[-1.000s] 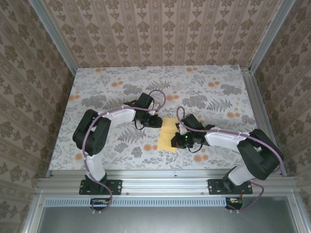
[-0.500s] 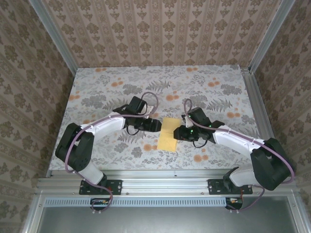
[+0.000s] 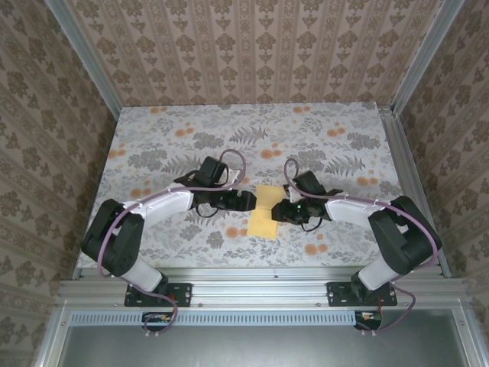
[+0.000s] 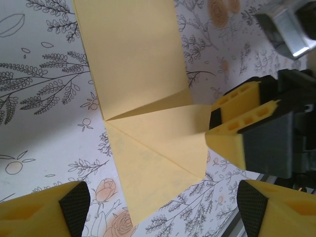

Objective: Fold a paper plane with a square sheet of paper (pick it up from the middle)
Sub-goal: Turn over the paper at the center of the table.

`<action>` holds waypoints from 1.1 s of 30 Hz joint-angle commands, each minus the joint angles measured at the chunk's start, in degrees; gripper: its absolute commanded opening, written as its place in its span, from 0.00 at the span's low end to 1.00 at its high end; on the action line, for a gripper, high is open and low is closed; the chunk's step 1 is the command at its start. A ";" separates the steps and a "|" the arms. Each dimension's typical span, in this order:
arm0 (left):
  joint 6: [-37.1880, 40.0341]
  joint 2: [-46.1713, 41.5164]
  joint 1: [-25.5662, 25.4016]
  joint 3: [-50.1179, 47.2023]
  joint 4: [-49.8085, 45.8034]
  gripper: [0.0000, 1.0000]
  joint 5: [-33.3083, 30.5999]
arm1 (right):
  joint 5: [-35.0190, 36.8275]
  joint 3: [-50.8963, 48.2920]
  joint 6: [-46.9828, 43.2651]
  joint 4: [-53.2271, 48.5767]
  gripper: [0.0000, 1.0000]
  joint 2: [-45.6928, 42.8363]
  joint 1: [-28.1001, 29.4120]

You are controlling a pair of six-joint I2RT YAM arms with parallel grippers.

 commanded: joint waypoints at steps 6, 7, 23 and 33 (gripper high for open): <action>-1.22 -1.47 0.23 -1.66 0.83 0.82 2.14 | -5.84 -0.33 0.63 6.98 0.34 2.84 -0.26; -1.22 -1.47 0.24 -1.71 0.89 0.82 2.14 | -6.11 -0.32 0.65 7.21 0.34 3.34 -0.21; -3.15 -2.98 0.51 -3.38 2.86 0.82 2.91 | -8.04 0.08 1.45 10.05 0.07 4.61 0.75; -12.72 -10.29 0.50 -9.56 11.46 0.83 0.71 | -12.45 -0.19 6.82 14.75 0.02 -1.92 0.04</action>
